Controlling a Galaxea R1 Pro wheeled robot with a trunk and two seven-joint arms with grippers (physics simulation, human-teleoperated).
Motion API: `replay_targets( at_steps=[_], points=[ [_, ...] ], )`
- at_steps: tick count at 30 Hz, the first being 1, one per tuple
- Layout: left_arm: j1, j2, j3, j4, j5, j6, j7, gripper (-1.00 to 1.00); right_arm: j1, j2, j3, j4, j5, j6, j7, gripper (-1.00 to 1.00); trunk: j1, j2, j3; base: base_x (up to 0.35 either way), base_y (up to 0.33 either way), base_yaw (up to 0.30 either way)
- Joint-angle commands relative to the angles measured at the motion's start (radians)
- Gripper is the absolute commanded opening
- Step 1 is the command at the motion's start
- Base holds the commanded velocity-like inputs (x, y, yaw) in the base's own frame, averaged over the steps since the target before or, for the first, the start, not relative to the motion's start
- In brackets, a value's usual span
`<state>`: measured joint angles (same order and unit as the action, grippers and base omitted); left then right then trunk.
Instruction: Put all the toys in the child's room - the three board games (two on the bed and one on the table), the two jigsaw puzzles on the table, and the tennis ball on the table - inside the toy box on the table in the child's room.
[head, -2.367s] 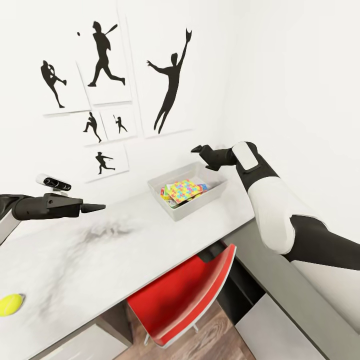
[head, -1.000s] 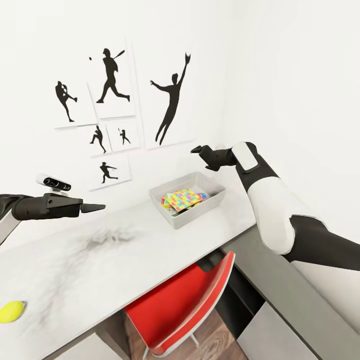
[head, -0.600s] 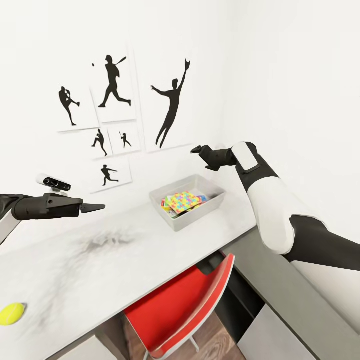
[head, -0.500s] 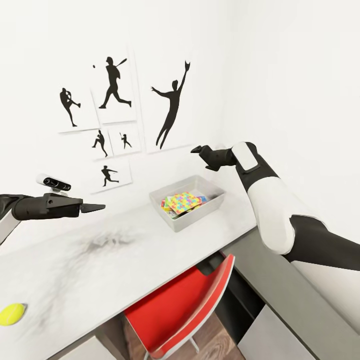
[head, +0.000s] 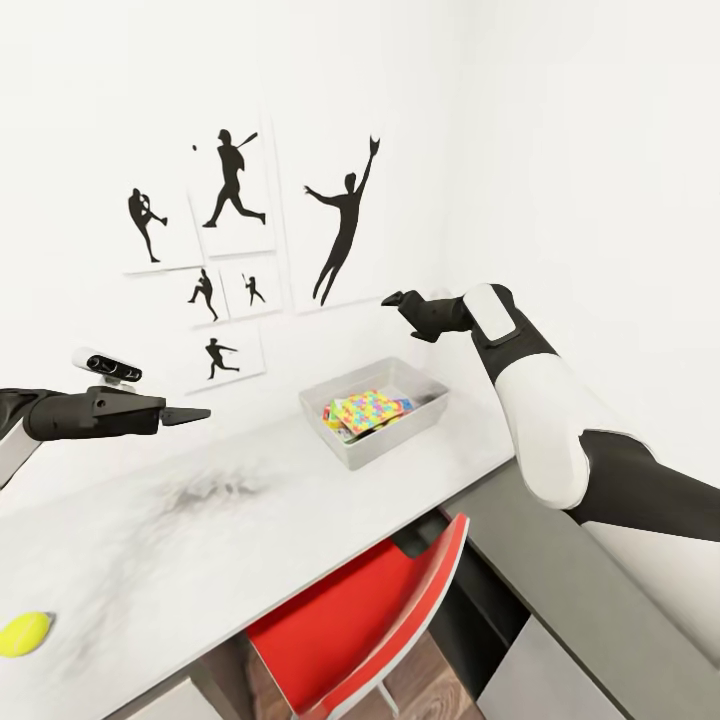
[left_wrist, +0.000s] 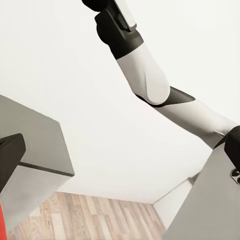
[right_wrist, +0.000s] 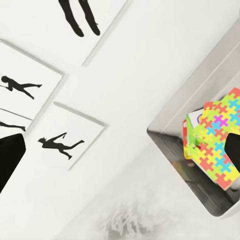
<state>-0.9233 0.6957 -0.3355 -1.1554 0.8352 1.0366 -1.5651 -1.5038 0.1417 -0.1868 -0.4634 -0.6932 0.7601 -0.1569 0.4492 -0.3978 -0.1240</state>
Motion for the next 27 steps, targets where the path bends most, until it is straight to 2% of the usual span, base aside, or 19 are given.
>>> replay_targets(
  at_steps=[1, 27],
  points=[
    [-0.002, 0.001, -0.003, 0.0, 0.0, 0.011, -0.006, 1.0, -0.001, 0.001, -0.005, -0.001, -0.01, 0.003, -0.01, 1.0, 0.001, -0.002, -0.001, 0.0, 0.0, 0.0],
    [-0.001, 0.0, -0.005, 0.001, -0.001, 0.01, -0.006, 1.0, 0.0, -0.001, -0.005, -0.001, -0.009, 0.001, -0.01, 1.0, 0.001, -0.002, 0.042, -0.015, 0.0, 0.0]
  ],
)
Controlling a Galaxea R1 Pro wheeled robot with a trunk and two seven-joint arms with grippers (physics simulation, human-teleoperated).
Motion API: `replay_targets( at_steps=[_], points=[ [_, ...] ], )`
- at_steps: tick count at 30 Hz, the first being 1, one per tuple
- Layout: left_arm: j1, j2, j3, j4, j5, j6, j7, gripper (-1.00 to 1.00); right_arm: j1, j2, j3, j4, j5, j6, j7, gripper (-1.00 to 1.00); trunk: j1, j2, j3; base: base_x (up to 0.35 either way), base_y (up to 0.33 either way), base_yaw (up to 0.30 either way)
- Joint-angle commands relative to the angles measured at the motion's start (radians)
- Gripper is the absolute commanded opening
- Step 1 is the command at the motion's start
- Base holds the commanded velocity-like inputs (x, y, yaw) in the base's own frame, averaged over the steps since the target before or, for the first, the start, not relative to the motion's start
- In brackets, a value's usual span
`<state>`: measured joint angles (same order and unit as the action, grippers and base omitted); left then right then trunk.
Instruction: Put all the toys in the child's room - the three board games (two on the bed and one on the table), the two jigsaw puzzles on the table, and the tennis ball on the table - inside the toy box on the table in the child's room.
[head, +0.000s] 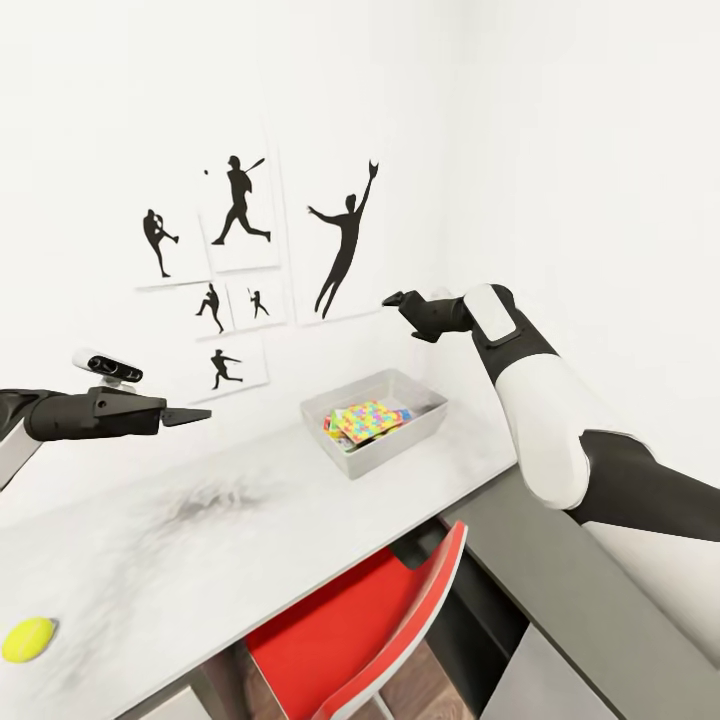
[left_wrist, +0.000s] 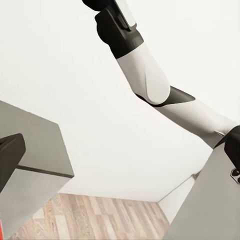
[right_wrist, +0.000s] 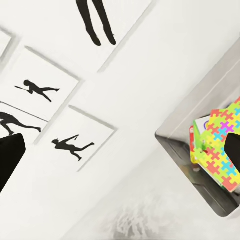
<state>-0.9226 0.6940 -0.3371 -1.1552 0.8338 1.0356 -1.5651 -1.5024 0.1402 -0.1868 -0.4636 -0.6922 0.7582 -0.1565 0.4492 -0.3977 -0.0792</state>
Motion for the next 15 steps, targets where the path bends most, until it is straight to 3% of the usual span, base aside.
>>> replay_targets(
  at_steps=[1, 9, 15],
  points=[
    [-0.002, 0.001, -0.003, 0.001, 0.001, 0.011, -0.006, 1.0, -0.001, 0.001, -0.005, -0.001, -0.01, 0.003, -0.01, 1.0, 0.001, -0.002, -0.001, 0.0, 0.0, 0.024],
    [-0.001, 0.001, -0.003, 0.002, 0.0, 0.011, -0.006, 1.0, 0.001, 0.001, -0.006, -0.001, -0.01, 0.001, -0.009, 1.0, 0.001, -0.002, 0.006, -0.02, 0.0, 0.037],
    [-0.001, 0.001, -0.003, 0.002, 0.0, 0.011, -0.006, 1.0, 0.006, 0.0, -0.008, -0.001, -0.01, 0.001, -0.009, 1.0, 0.001, -0.002, 0.006, -0.183, 0.04, 0.006]
  ],
)
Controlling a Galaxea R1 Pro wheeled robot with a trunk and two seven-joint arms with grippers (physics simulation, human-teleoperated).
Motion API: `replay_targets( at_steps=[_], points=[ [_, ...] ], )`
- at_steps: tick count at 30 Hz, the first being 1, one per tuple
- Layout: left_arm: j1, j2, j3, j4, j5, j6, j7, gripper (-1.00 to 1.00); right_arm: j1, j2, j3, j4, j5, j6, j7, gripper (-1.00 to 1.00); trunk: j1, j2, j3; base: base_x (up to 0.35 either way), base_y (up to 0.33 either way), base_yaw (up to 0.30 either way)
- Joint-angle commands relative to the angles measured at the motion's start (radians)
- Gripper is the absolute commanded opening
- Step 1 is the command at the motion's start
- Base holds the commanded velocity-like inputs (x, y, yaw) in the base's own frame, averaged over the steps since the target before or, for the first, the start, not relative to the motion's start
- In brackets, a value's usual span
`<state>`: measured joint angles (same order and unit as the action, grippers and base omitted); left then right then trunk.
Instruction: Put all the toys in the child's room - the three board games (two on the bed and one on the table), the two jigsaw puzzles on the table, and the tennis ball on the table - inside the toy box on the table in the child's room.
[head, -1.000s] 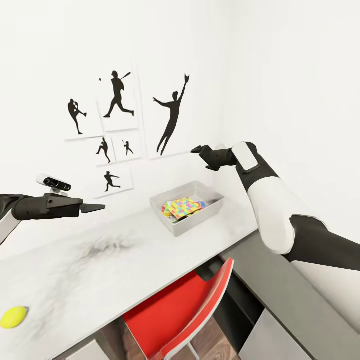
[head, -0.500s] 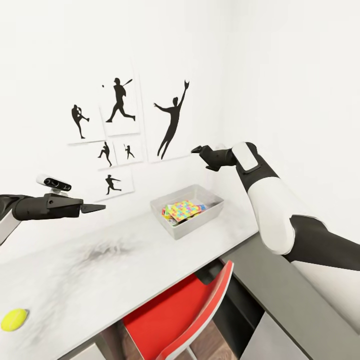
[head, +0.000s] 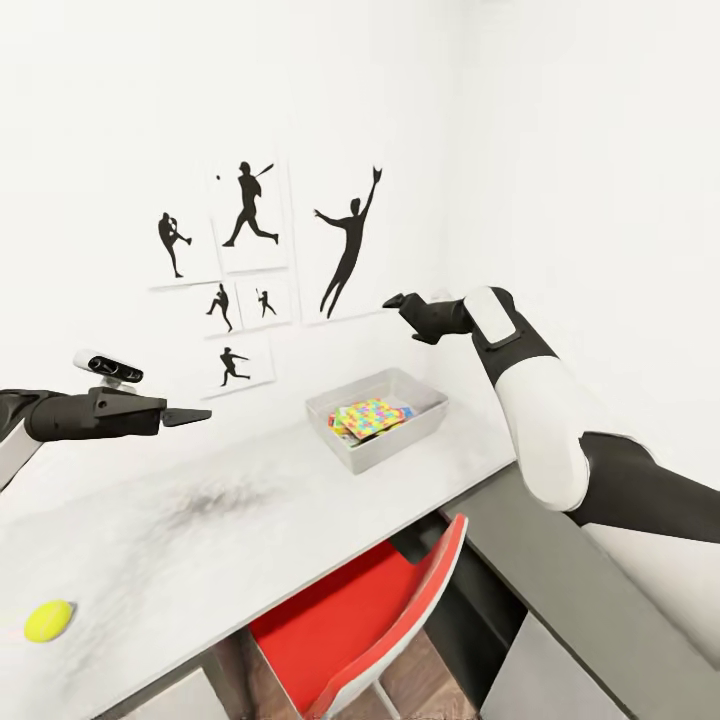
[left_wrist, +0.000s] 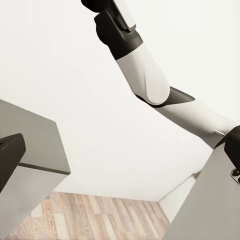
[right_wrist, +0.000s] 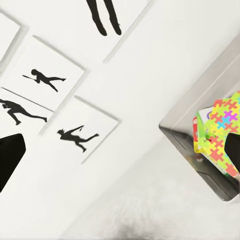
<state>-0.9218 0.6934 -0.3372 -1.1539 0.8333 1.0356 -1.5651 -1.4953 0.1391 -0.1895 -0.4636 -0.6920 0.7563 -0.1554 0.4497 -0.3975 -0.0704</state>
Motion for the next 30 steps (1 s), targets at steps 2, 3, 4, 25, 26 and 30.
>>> replay_targets(
  at_steps=[2, 3, 4, 25, 26, 30],
  points=[
    [-0.002, 0.001, -0.003, 0.0, 0.0, 0.011, -0.006, 1.0, 0.0, 0.0, -0.007, -0.001, -0.011, 0.003, -0.01, 1.0, 0.0, -0.003, -0.002, -0.198, 0.038, 0.001],
    [-0.002, 0.0, -0.003, 0.0, 0.0, 0.011, -0.006, 1.0, 0.001, -0.001, -0.007, -0.001, -0.011, 0.003, -0.01, 1.0, 0.0, -0.003, -0.002, -0.117, 0.021, 0.001],
    [-0.002, 0.0, -0.003, 0.0, 0.0, 0.011, -0.006, 1.0, 0.001, -0.001, -0.007, -0.001, -0.011, 0.003, -0.01, 1.0, 0.0, -0.003, -0.002, -0.094, 0.017, 0.001],
    [-0.002, 0.001, -0.003, 0.005, -0.001, 0.011, -0.006, 1.0, 0.003, -0.001, -0.004, -0.001, -0.009, 0.002, -0.011, 1.0, 0.0, -0.003, -0.002, -0.068, 0.007, 0.003],
    [-0.002, 0.001, -0.003, 0.005, -0.001, 0.011, -0.006, 1.0, 0.003, 0.0, -0.003, -0.001, -0.008, 0.001, -0.011, 1.0, 0.0, -0.003, -0.001, -0.191, 0.066, 0.099],
    [-0.002, 0.001, -0.003, 0.005, -0.001, 0.011, -0.006, 1.0, 0.003, 0.001, -0.002, -0.001, -0.003, 0.0, -0.012, 1.0, 0.0, -0.003, 0.002, -0.139, 0.055, 0.158]
  ],
)
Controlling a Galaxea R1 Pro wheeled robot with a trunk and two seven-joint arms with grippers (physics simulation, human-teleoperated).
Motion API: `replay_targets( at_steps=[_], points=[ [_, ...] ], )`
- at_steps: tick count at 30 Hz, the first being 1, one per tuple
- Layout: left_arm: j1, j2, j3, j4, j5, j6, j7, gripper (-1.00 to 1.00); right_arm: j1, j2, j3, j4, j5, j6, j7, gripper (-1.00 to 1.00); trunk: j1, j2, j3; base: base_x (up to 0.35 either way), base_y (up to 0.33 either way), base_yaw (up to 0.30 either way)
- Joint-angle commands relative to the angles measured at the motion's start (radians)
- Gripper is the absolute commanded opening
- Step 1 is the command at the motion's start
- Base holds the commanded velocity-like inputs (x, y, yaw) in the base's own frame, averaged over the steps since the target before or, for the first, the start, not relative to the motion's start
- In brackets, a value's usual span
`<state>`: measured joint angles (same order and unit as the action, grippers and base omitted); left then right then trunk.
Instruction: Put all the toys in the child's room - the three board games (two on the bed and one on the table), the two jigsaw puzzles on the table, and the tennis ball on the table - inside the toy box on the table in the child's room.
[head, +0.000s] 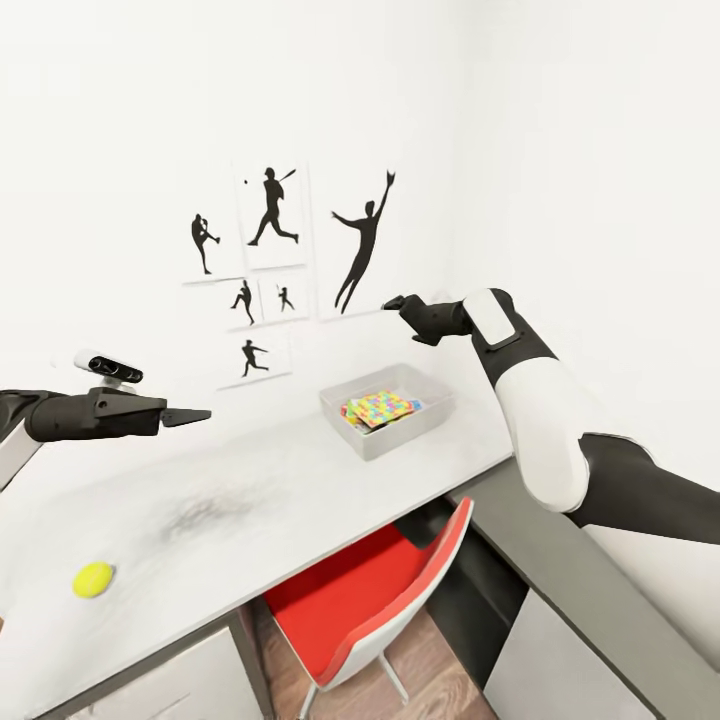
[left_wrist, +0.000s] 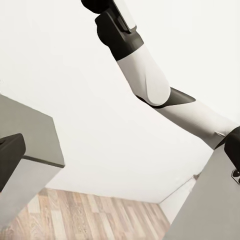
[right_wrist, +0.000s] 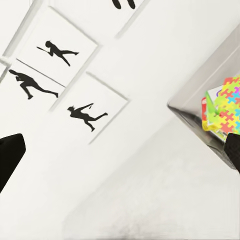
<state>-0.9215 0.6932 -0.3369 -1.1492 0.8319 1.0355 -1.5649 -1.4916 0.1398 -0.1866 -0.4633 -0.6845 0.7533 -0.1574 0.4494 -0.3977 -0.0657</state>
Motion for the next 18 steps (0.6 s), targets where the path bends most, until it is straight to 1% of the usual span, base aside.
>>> replay_targets(
  at_steps=[1, 6, 13, 18],
  points=[
    [-0.002, 0.001, -0.004, 0.001, 0.0, 0.011, -0.006, 1.0, -0.001, 0.001, -0.005, -0.001, -0.01, 0.003, -0.011, 1.0, 0.001, -0.002, -0.001, -0.073, 0.026, 0.187],
    [-0.002, 0.0, -0.004, 0.001, 0.0, 0.011, -0.006, 1.0, 0.0, 0.0, -0.006, -0.001, -0.008, 0.003, -0.01, 1.0, 0.001, -0.002, 0.001, -0.03, 0.011, 0.1],
    [-0.002, -0.003, -0.005, 0.002, -0.001, 0.011, -0.006, 1.0, 0.004, -0.005, -0.007, -0.001, -0.007, 0.005, -0.011, 1.0, 0.001, -0.002, 0.001, -0.002, 0.001, 0.008],
    [-0.001, -0.004, -0.005, 0.002, -0.002, 0.011, -0.006, 1.0, 0.005, -0.004, -0.006, -0.001, -0.007, 0.005, -0.011, 1.0, 0.001, -0.002, 0.001, 0.0, 0.0, 0.001]
  ],
)
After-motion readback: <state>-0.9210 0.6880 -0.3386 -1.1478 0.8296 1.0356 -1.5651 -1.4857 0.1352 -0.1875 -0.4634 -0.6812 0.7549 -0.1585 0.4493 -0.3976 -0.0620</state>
